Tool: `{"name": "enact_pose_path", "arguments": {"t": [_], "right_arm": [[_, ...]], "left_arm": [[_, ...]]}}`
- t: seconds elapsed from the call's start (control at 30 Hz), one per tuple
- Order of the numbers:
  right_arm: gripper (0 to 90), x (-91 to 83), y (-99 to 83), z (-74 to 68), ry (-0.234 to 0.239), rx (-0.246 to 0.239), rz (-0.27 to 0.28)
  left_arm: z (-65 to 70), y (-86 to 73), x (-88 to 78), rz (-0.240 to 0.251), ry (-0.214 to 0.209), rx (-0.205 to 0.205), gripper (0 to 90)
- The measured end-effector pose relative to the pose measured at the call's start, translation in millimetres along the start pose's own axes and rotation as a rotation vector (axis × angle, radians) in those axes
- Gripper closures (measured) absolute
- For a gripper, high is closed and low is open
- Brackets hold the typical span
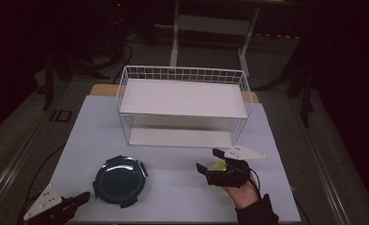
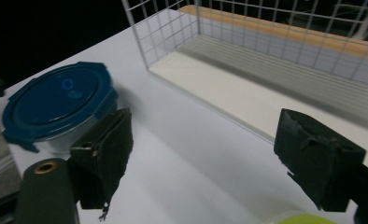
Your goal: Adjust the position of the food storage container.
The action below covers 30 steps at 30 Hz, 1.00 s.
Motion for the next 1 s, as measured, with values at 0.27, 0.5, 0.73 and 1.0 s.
{"name": "enact_pose_path", "arguments": {"t": [0.27,0.5,0.73,1.0], "right_arm": [[15.5,1.4,-8.5,-6.1,0.028,-0.017,-0.012],[15.5,2.2,-13.3,-9.3,0.03,-0.034,-0.014],[15.6,-0.6,-16.3,-8.6,0.026,-0.033,-0.016],[15.6,-2.9,-17.4,-9.1,0.029,-0.031,-0.01]], "left_arm": [[-1.3,-5.7,9.7,-0.049,-0.008,0.0,88.7],[-0.4,-7.2,16.7,-0.07,-0.02,0.007,88.9],[-6.8,-8.3,23.4,-0.091,0.007,-0.004,89.1],[-5.6,-6.1,37.0,-0.124,0.013,0.011,89.1]]}}
Point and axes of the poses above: each handheld gripper's, and its own axes: x roughly forward along the jaws, y roughly out of its top, z roughly to its right, the point moved 10 cm from there along x, roughly forward along the jaws, and after that the axes turned 14 degrees about y, right-handed, at the moved point
